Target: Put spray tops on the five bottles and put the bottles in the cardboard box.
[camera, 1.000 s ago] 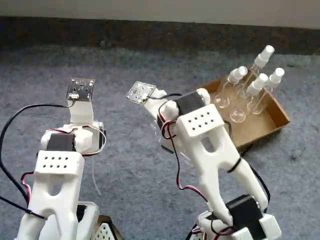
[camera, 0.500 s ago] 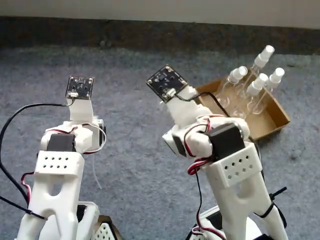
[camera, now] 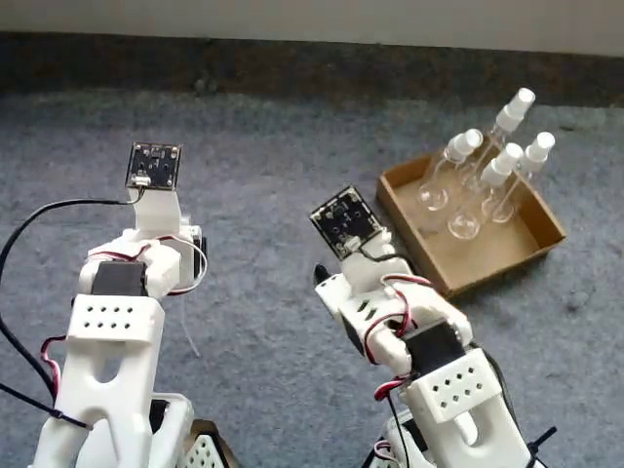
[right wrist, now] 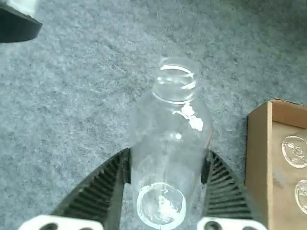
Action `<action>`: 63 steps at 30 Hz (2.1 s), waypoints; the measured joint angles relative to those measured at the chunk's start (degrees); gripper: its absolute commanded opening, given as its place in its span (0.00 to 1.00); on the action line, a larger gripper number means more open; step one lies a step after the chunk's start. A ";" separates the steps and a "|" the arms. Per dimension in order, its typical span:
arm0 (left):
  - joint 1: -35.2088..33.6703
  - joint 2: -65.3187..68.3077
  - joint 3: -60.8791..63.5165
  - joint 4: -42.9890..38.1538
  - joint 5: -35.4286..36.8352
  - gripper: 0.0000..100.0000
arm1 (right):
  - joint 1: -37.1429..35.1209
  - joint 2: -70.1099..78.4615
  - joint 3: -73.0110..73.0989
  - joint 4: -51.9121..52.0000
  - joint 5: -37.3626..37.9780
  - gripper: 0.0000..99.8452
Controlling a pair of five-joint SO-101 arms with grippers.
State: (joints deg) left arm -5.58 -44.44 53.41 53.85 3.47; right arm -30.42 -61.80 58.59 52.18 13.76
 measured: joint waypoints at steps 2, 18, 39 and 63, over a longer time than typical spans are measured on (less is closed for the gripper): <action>0.00 -0.62 0.00 -0.09 0.00 0.01 | 0.00 -1.41 3.08 -2.64 -2.81 0.13; 0.00 -37.01 0.00 -1.14 0.09 0.01 | 0.00 -2.55 19.08 -23.12 -6.86 0.13; 14.07 -39.65 -2.20 -18.02 10.55 0.01 | -0.79 -2.55 29.89 -41.05 -7.21 0.13; 17.76 -35.69 -8.35 -18.11 10.73 0.01 | -2.99 -37.45 34.20 -23.38 -7.21 0.13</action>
State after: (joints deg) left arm 12.18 -80.13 45.05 35.74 14.20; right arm -33.41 -99.25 92.79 28.79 6.55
